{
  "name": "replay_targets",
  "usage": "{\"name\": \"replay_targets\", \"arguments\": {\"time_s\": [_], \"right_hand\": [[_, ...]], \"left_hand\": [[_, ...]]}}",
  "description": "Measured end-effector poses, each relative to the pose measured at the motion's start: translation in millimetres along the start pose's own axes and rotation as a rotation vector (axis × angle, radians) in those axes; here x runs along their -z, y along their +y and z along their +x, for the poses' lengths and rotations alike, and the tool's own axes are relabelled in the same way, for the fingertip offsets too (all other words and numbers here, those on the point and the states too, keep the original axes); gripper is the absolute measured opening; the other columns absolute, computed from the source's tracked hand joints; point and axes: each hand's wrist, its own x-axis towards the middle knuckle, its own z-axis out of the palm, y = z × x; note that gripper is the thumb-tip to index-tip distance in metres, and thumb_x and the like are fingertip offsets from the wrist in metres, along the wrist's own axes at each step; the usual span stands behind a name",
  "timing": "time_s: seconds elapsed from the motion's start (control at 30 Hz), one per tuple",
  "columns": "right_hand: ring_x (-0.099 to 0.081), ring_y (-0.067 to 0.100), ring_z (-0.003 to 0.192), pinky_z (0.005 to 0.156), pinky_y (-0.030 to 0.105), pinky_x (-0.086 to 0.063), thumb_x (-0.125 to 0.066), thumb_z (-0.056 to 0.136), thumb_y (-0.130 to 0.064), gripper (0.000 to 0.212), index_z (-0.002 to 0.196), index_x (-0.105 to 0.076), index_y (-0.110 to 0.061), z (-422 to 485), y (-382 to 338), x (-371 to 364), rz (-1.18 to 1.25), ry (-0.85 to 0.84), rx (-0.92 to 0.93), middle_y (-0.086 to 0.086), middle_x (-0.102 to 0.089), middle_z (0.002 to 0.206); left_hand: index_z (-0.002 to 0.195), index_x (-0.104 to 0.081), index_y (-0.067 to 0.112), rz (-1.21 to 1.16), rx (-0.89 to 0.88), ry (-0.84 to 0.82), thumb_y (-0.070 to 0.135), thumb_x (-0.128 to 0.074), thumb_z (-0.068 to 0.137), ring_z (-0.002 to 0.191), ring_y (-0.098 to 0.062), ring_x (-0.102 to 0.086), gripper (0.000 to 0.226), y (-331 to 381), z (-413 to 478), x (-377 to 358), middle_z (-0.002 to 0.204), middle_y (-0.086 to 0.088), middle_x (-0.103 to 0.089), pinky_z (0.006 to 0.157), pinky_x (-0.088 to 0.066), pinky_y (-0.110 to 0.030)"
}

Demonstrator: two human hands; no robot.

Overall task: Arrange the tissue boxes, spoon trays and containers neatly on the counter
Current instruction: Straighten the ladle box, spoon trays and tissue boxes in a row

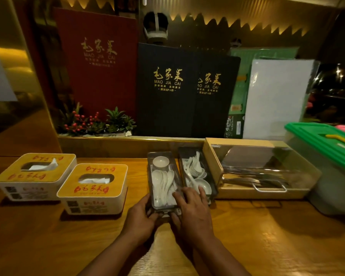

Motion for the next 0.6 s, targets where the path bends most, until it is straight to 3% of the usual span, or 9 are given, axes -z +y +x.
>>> {"name": "replay_targets", "arguments": {"time_s": [0.13,0.27,0.37,0.5,0.6], "right_hand": [[-0.056,0.025,0.132,0.12,0.054,-0.015,-0.076,0.077,-0.041,0.053,0.125,-0.064,-0.024,8.8,0.2,-0.5,-0.045,0.02,0.002,0.003,-0.067,0.131],[-0.055,0.026,0.134,0.121,0.055,-0.014,-0.079,0.075,-0.04,0.054,0.124,-0.062,-0.022,18.1,1.2,-4.9,-0.05,0.0,-0.012,0.004,-0.067,0.13],[-0.054,0.025,0.134,0.121,0.053,-0.013,-0.077,0.078,-0.037,0.054,0.128,-0.06,-0.022,22.0,2.5,-9.3,-0.039,0.01,-0.019,0.005,-0.065,0.132],[-0.052,0.025,0.136,0.121,0.051,-0.012,-0.076,0.082,-0.033,0.055,0.132,-0.057,-0.022,25.0,1.4,-14.7,-0.03,-0.001,-0.026,0.006,-0.062,0.136],[-0.054,0.025,0.134,0.122,0.048,-0.012,-0.081,0.077,-0.023,0.061,0.132,-0.057,-0.021,25.7,-0.3,-20.0,-0.016,0.008,-0.034,0.007,-0.063,0.137]], "left_hand": [[0.143,-0.051,0.031,0.043,-0.009,-0.022,0.002,-0.074,0.084,0.113,-0.002,-0.06,0.07,3.0,12.7,4.2,0.123,0.017,-0.065,0.082,-0.043,-0.006],[0.144,-0.049,0.03,0.054,-0.016,-0.05,0.004,-0.074,0.085,0.112,-0.002,-0.058,0.069,6.7,25.2,6.1,0.123,0.016,-0.065,0.08,-0.042,-0.005],[0.143,-0.05,0.03,0.054,-0.019,-0.061,0.003,-0.073,0.086,0.107,0.002,-0.056,0.068,8.2,31.3,6.0,0.114,0.025,-0.062,0.075,-0.042,-0.002],[0.134,-0.05,0.043,0.033,-0.01,-0.061,0.002,-0.071,0.087,0.095,0.013,-0.057,0.066,10.1,35.6,7.1,0.104,0.035,-0.06,0.072,-0.044,-0.003],[0.127,-0.048,0.048,0.018,-0.004,-0.073,0.001,-0.071,0.086,0.101,0.012,-0.058,0.066,9.3,40.4,7.5,0.104,0.034,-0.063,0.073,-0.046,-0.004]]}}
